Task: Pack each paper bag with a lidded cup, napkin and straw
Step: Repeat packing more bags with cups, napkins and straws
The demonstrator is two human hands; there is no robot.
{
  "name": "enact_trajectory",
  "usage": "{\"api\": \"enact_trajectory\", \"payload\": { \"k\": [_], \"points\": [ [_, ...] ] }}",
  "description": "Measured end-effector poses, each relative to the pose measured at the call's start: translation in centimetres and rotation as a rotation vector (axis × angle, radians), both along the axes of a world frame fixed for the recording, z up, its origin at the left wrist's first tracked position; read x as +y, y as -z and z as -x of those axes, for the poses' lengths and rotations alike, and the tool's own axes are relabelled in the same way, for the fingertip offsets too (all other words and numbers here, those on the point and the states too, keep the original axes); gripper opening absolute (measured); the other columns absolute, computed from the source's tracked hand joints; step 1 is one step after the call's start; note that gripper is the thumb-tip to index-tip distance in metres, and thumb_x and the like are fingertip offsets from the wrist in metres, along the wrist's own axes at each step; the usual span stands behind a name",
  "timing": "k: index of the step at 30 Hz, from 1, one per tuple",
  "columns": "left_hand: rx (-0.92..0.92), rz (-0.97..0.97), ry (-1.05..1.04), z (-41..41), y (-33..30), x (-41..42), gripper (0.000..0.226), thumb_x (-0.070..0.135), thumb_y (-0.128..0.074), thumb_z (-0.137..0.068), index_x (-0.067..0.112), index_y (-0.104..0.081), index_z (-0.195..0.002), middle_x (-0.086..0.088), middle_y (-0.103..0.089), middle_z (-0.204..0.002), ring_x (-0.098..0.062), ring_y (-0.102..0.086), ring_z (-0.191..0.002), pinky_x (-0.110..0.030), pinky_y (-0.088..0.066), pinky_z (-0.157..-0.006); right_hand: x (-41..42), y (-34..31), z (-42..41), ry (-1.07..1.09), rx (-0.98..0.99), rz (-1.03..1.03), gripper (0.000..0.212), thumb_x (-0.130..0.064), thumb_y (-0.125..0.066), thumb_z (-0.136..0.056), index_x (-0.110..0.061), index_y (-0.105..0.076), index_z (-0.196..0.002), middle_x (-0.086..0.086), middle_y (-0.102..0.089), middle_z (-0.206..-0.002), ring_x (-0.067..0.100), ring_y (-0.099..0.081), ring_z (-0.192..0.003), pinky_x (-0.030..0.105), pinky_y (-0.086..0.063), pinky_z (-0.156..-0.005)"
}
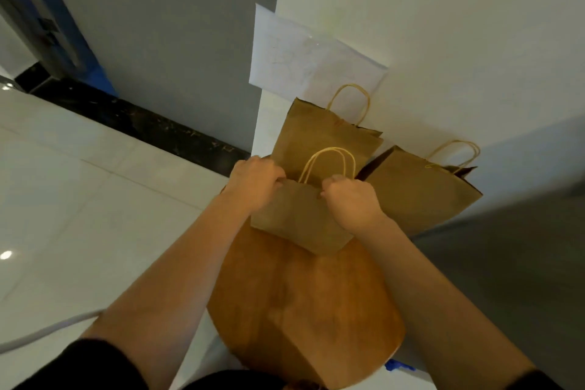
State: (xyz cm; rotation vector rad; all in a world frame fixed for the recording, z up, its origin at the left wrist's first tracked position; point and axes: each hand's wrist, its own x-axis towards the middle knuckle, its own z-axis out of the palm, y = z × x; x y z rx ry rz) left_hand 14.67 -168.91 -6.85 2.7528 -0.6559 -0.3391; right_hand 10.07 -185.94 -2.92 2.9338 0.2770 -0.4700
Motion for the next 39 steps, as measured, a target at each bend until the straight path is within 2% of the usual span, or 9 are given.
{"api": "enact_trajectory", "payload": {
  "k": [6,12,17,21,25,31,34,37,39],
  "points": [
    [0.060,0.087,-0.055,-4.2,1.5,0.9,0.026,0.018,-0.045,-0.099,0.021,-0.063,-0.119,-0.005,-0.062,-0.111,-0.020,-0.059,-0.098,-0.029,-0.050,-0.085,2.2,0.4,-4.5,0.116,0.025,0.056,0.015,-0.013,-0.048,-0.097,-0.011,-0.053,-0.111,0.007,-0.054,-0.109,0.026,-0.058,-0.097,0.032,-0.039,-0.066],
    [0.071,0.095,-0.042,-5.7,2.1,0.8,0.023,0.022,-0.044,-0.099,0.019,-0.065,-0.109,-0.003,-0.062,-0.100,-0.017,-0.058,-0.089,-0.026,-0.048,-0.078,2.3,1.2,-5.4,0.187,0.007,0.016,0.013,-0.012,-0.044,-0.098,-0.010,-0.052,-0.108,0.007,-0.055,-0.110,0.027,-0.059,-0.097,0.031,-0.037,-0.065],
    [0.016,0.092,-0.042,-5.2,1.9,0.2,0.026,0.025,-0.046,-0.098,0.018,-0.060,-0.119,-0.005,-0.061,-0.111,-0.019,-0.055,-0.100,-0.030,-0.047,-0.088,2.1,2.1,-4.2,0.203,-0.090,-0.081,0.016,-0.016,-0.043,-0.098,-0.011,-0.052,-0.112,0.006,-0.055,-0.110,0.024,-0.059,-0.093,0.030,-0.037,-0.062],
    [-0.042,0.061,-0.077,-3.8,1.2,-0.6,0.035,0.030,-0.048,-0.097,0.019,-0.051,-0.130,-0.004,-0.055,-0.128,-0.022,-0.047,-0.120,-0.035,-0.039,-0.101,1.7,2.1,-2.2,0.231,-0.159,-0.201,0.026,-0.020,-0.042,-0.098,-0.015,-0.050,-0.123,0.004,-0.057,-0.115,0.021,-0.059,-0.096,0.034,-0.052,-0.075],
    [-0.103,0.082,-0.107,-1.3,0.2,-1.5,0.030,0.029,-0.047,-0.097,0.017,-0.055,-0.122,-0.005,-0.057,-0.121,-0.021,-0.048,-0.115,-0.034,-0.040,-0.097,0.8,1.2,1.0,0.277,-0.209,-0.290,0.025,-0.021,-0.042,-0.097,-0.015,-0.053,-0.119,0.002,-0.057,-0.108,0.019,-0.058,-0.093,0.034,-0.051,-0.075],
    [-0.088,-0.010,-0.178,6.0,-2.3,-3.7,0.022,0.020,-0.050,-0.092,0.009,-0.058,-0.110,-0.010,-0.056,-0.113,-0.026,-0.049,-0.109,-0.038,-0.045,-0.091,-2.7,0.1,9.0,0.331,-0.211,-0.308,0.020,-0.021,-0.040,-0.097,-0.011,-0.056,-0.092,0.004,-0.053,-0.093,0.023,-0.057,-0.086,0.032,-0.042,-0.065],
    [-0.055,-0.015,-0.060,11.2,-3.7,-6.6,0.017,0.018,-0.048,-0.092,0.008,-0.061,-0.097,-0.010,-0.058,-0.103,-0.027,-0.054,-0.098,-0.038,-0.049,-0.082,-4.9,-0.9,14.6,0.370,-0.196,-0.303,0.021,-0.022,-0.039,-0.098,-0.011,-0.057,-0.097,0.005,-0.054,-0.098,0.024,-0.056,-0.090,0.029,-0.034,-0.064],
    [-0.064,0.006,0.082,17.4,-5.5,-10.9,0.020,0.022,-0.046,-0.094,0.012,-0.063,-0.101,-0.008,-0.059,-0.103,-0.026,-0.057,-0.096,-0.035,-0.047,-0.074,-7.6,-2.6,21.2,0.444,-0.187,-0.289,0.017,-0.022,-0.038,-0.099,-0.013,-0.050,-0.090,0.007,-0.055,-0.101,0.026,-0.055,-0.091,0.031,-0.032,-0.065],
    [-0.083,0.036,0.162,21.9,-6.8,-14.3,0.023,0.026,-0.046,-0.095,0.015,-0.063,-0.105,-0.005,-0.060,-0.104,-0.025,-0.058,-0.096,-0.036,-0.049,-0.075,-9.6,-3.8,25.9,0.500,-0.214,-0.274,0.018,-0.021,-0.038,-0.098,-0.011,-0.051,-0.090,0.007,-0.054,-0.095,0.028,-0.056,-0.091,0.032,-0.037,-0.066]
  ]
}}
